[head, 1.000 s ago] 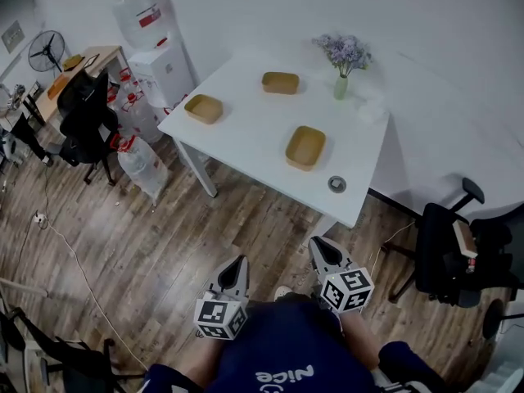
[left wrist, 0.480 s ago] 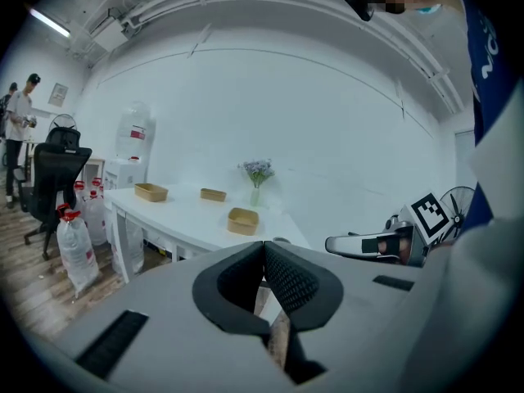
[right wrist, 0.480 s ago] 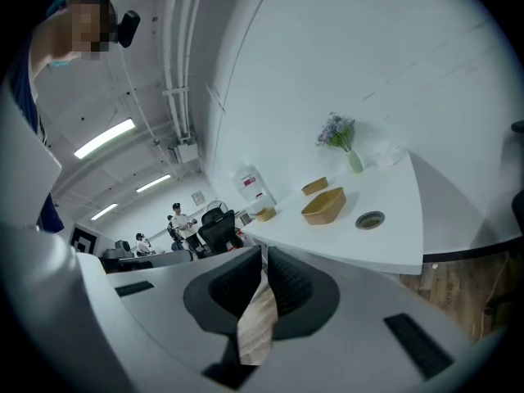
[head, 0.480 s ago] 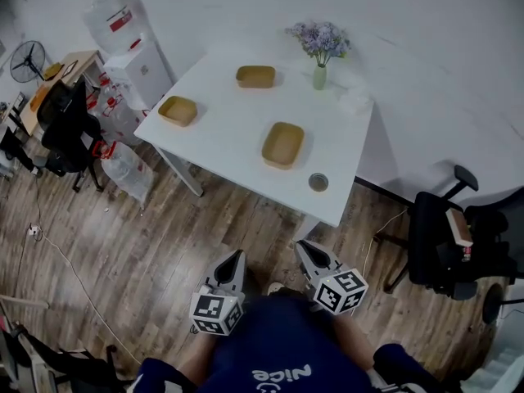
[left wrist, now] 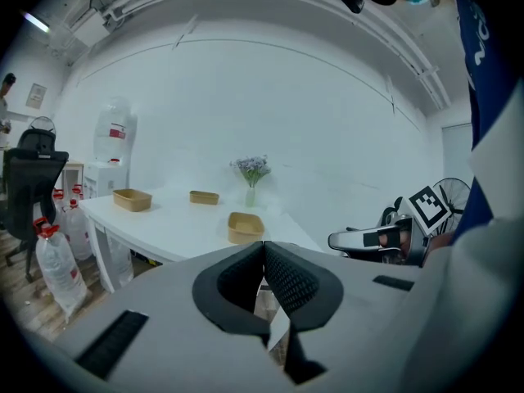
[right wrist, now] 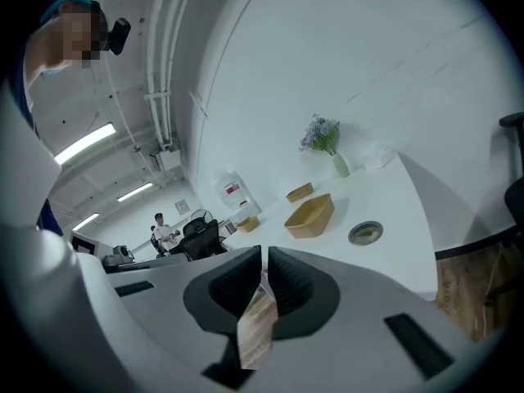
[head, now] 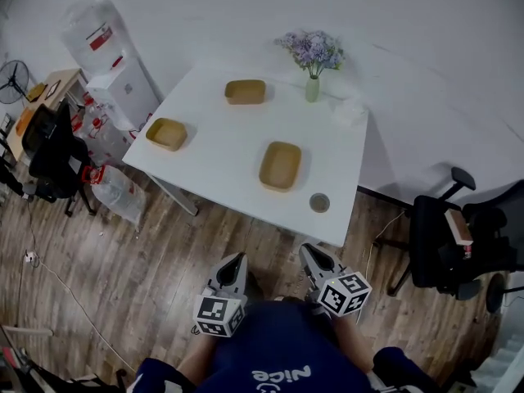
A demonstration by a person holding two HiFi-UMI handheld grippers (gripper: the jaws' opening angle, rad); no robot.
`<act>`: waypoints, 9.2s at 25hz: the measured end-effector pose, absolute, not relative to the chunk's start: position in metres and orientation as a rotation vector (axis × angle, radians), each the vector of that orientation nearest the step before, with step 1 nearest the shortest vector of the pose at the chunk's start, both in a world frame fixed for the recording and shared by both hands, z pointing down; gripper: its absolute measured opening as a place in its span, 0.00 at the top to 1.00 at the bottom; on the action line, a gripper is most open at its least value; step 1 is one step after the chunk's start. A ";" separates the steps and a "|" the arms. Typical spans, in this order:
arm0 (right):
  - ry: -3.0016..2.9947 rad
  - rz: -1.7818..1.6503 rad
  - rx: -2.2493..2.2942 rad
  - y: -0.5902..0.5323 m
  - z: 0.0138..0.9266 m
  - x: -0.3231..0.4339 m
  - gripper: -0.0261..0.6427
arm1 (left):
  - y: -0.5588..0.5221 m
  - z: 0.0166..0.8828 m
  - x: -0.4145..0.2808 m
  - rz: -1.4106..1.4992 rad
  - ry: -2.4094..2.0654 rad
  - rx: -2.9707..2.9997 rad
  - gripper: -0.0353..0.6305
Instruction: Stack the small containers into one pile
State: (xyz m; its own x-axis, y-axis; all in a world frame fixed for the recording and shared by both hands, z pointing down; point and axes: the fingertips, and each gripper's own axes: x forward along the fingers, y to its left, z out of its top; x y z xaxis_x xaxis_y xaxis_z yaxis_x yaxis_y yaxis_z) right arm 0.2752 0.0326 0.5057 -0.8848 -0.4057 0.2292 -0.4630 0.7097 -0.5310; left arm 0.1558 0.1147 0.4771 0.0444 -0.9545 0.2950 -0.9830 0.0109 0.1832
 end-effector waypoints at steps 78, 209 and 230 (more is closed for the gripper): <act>-2.684 -0.152 0.576 -0.323 0.351 -0.111 0.88 | -0.119 0.482 -0.180 -0.038 -1.872 1.870 0.92; -2.079 -0.049 0.882 -0.242 0.443 0.022 0.89 | -0.074 0.503 -0.076 0.080 -1.526 2.084 0.92; -2.016 0.590 1.205 -0.202 0.496 0.053 0.89 | -0.083 0.508 -0.079 0.070 -1.567 2.065 0.92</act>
